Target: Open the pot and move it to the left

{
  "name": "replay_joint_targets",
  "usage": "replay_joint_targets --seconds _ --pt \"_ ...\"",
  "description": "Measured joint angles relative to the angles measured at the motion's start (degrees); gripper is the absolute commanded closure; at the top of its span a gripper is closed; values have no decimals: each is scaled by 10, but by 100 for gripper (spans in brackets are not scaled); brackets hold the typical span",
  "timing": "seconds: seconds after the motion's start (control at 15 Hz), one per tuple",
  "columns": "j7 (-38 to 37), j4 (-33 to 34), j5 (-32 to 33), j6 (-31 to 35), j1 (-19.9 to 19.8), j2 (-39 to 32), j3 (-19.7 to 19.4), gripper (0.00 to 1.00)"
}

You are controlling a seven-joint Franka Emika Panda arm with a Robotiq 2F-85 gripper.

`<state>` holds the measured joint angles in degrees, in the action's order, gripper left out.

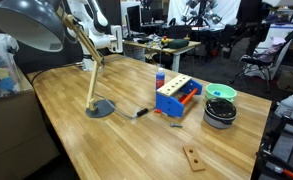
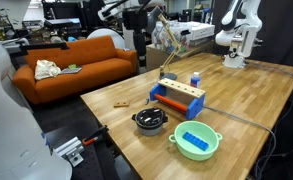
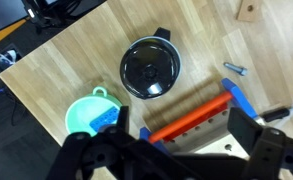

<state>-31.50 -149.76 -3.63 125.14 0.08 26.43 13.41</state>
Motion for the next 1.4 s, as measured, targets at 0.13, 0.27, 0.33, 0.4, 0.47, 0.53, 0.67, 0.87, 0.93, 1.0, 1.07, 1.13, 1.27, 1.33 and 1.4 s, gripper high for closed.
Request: replay_joint_targets --seconds 0.13,0.27,0.33,0.4,0.47,0.53,0.67,0.87,0.93,1.0,1.07,1.13,1.27,1.33,1.4 --pt "-25 2 34 14 -6 -42 7 0" --pt "-30 9 39 15 -7 -54 7 0" --pt "-30 11 39 15 -7 -53 7 0" --pt "-30 12 39 15 -7 -52 7 0" --pt "-30 12 39 15 -7 -51 7 0" --pt "-30 12 39 15 -7 -51 8 0" --pt "-30 12 39 15 -7 -51 8 0" --pt "-35 12 39 12 -6 -53 6 0" --pt "-37 12 39 12 -6 -55 5 0" --pt "-39 12 39 15 -6 -59 6 0" --pt "-40 12 40 18 -6 -65 5 0" --pt "-41 11 41 23 -6 -76 5 0" --pt "-44 11 47 43 -6 -106 4 0" --pt "-51 10 55 58 -7 -127 2 0" --pt "-60 11 65 72 -7 -149 -1 0"
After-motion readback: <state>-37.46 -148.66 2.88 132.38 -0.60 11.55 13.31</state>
